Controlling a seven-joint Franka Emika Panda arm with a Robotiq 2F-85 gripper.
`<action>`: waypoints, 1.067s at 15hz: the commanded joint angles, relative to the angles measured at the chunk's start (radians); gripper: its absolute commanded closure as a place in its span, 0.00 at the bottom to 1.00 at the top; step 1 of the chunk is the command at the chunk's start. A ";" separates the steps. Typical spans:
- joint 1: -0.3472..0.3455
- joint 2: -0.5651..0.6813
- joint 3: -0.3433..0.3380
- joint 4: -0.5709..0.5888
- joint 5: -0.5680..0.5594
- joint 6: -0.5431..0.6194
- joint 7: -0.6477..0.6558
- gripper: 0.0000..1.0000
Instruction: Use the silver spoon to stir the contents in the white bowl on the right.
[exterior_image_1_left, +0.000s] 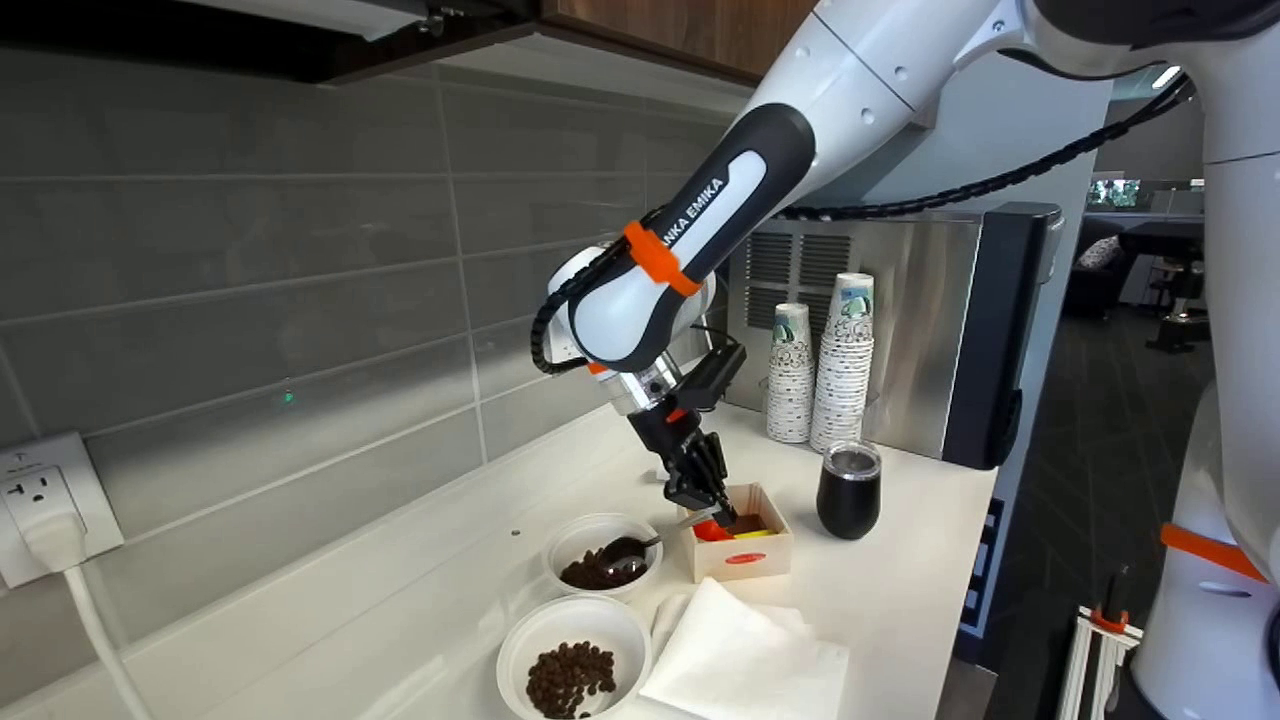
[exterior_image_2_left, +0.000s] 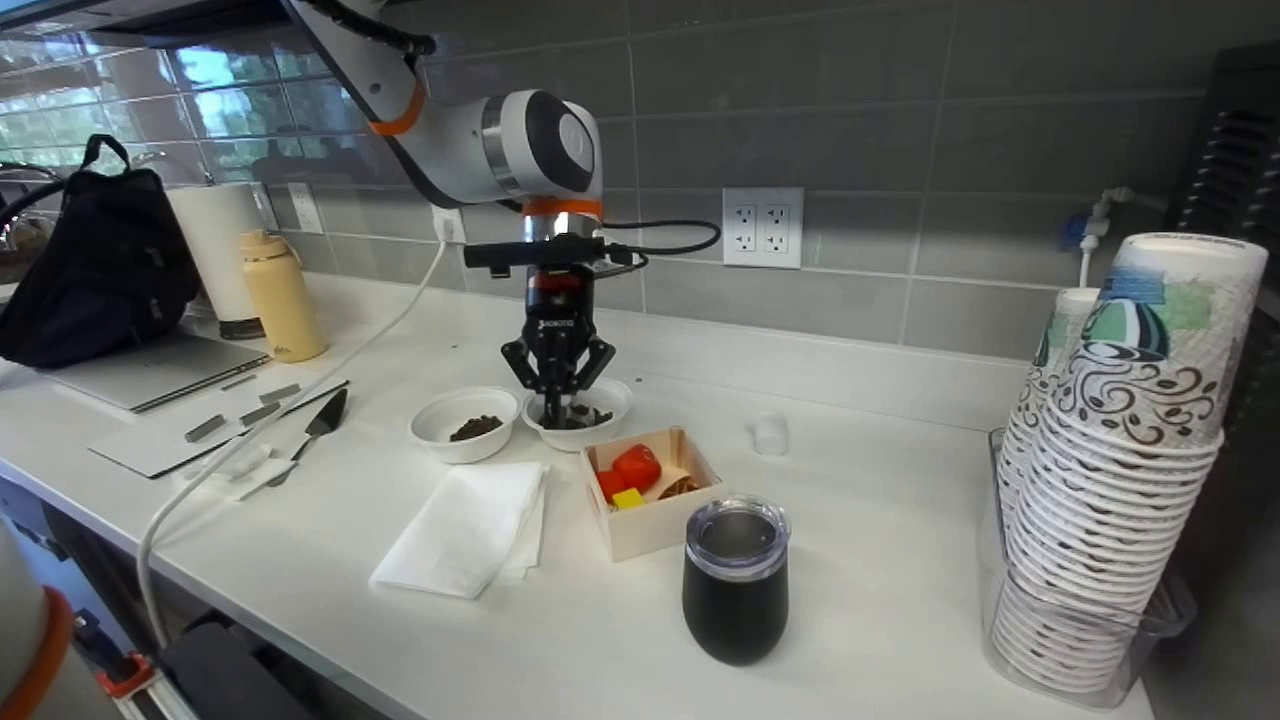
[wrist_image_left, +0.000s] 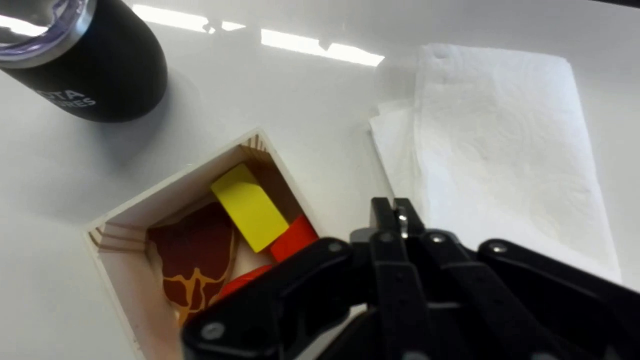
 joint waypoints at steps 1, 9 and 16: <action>-0.014 0.021 0.008 0.042 0.095 -0.033 -0.052 0.99; -0.004 0.058 0.003 0.071 0.148 0.024 -0.010 0.99; 0.014 0.061 -0.013 0.067 0.044 0.122 0.077 0.99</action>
